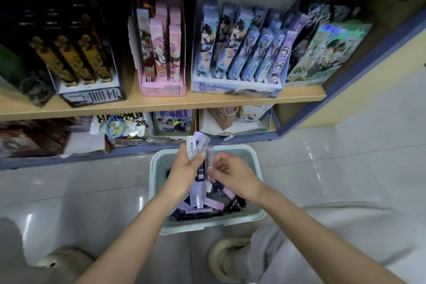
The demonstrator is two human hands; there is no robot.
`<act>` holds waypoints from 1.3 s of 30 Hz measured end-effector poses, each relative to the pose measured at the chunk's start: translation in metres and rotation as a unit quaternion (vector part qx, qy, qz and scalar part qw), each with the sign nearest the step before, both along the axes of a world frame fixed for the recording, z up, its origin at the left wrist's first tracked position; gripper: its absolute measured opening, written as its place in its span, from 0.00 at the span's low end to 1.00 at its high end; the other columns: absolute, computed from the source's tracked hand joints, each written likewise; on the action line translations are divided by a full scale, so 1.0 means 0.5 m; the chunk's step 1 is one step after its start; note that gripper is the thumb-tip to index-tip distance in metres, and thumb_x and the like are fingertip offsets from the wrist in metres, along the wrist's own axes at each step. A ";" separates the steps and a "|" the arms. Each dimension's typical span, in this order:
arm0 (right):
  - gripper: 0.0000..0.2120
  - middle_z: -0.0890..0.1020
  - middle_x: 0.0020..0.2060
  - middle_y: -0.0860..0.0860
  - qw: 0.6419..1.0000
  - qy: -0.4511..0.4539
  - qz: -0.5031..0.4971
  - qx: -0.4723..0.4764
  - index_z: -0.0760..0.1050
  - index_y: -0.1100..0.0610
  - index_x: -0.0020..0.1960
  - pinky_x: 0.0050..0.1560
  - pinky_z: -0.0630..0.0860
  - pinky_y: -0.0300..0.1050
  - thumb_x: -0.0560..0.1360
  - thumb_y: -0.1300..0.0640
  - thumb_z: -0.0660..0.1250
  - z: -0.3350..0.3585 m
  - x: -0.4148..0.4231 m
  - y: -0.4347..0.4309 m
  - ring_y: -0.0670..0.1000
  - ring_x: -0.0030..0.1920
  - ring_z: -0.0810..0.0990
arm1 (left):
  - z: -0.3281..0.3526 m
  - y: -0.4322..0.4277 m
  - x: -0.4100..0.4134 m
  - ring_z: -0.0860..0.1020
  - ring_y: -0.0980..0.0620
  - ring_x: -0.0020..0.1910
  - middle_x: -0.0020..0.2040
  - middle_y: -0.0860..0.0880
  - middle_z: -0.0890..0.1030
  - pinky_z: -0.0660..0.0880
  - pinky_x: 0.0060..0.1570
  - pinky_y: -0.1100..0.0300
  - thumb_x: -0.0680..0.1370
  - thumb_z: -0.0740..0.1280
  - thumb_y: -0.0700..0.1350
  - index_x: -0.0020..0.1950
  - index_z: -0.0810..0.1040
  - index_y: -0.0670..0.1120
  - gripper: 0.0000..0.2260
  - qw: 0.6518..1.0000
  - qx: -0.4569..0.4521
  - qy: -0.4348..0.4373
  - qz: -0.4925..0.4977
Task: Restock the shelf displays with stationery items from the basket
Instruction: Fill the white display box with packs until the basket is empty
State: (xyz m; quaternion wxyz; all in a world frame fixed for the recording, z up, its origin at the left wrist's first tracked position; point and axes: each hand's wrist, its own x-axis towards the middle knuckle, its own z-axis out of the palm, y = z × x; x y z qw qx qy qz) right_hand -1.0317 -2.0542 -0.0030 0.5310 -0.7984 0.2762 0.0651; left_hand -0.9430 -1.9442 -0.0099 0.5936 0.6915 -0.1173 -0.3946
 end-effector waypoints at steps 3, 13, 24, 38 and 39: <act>0.14 0.79 0.39 0.49 0.999 -0.037 0.006 -0.023 0.65 0.49 0.46 0.42 0.77 0.40 0.73 0.62 0.69 0.064 -0.009 -0.009 0.45 0.38 0.80 | 0.061 0.006 0.007 0.76 0.56 0.48 0.50 0.48 0.78 0.71 0.43 0.71 0.80 0.62 0.40 0.56 0.69 0.49 0.07 1.000 -0.020 -0.023 0.005; 0.04 0.79 0.40 0.51 0.975 -0.176 -0.002 -0.136 0.68 0.53 0.46 0.39 0.79 0.40 0.80 0.58 0.59 0.347 0.008 -0.038 0.45 0.36 0.82 | 0.291 0.041 0.043 0.77 0.48 0.50 0.48 0.47 0.80 0.71 0.61 0.48 0.80 0.62 0.44 0.58 0.70 0.51 0.08 0.992 -0.104 -0.072 -0.011; 0.02 0.77 0.40 0.47 0.826 -0.403 -0.141 -0.367 0.72 0.55 0.48 0.44 0.80 0.42 0.79 0.60 0.62 0.647 0.158 -0.129 0.47 0.40 0.79 | 0.427 0.078 0.101 0.77 0.59 0.49 0.53 0.53 0.79 0.71 0.47 0.65 0.78 0.65 0.45 0.56 0.70 0.55 0.09 0.976 -0.137 -0.168 -0.017; 0.04 0.77 0.44 0.52 0.787 -0.304 -0.034 -0.536 0.80 0.57 0.48 0.52 0.77 0.53 0.76 0.57 0.67 0.675 0.276 -0.174 0.54 0.44 0.79 | 0.435 0.111 0.144 0.77 0.56 0.30 0.42 0.45 0.79 0.74 0.32 0.66 0.79 0.64 0.43 0.57 0.70 0.47 0.08 0.981 -0.151 -0.123 0.020; 0.05 0.77 0.43 0.51 0.787 -0.293 -0.025 -0.542 0.79 0.57 0.49 0.52 0.77 0.51 0.76 0.57 0.68 0.674 0.278 -0.175 0.53 0.44 0.79 | 0.433 0.111 0.146 0.78 0.56 0.31 0.43 0.44 0.79 0.75 0.35 0.64 0.79 0.65 0.44 0.57 0.70 0.47 0.08 0.981 -0.148 -0.125 0.019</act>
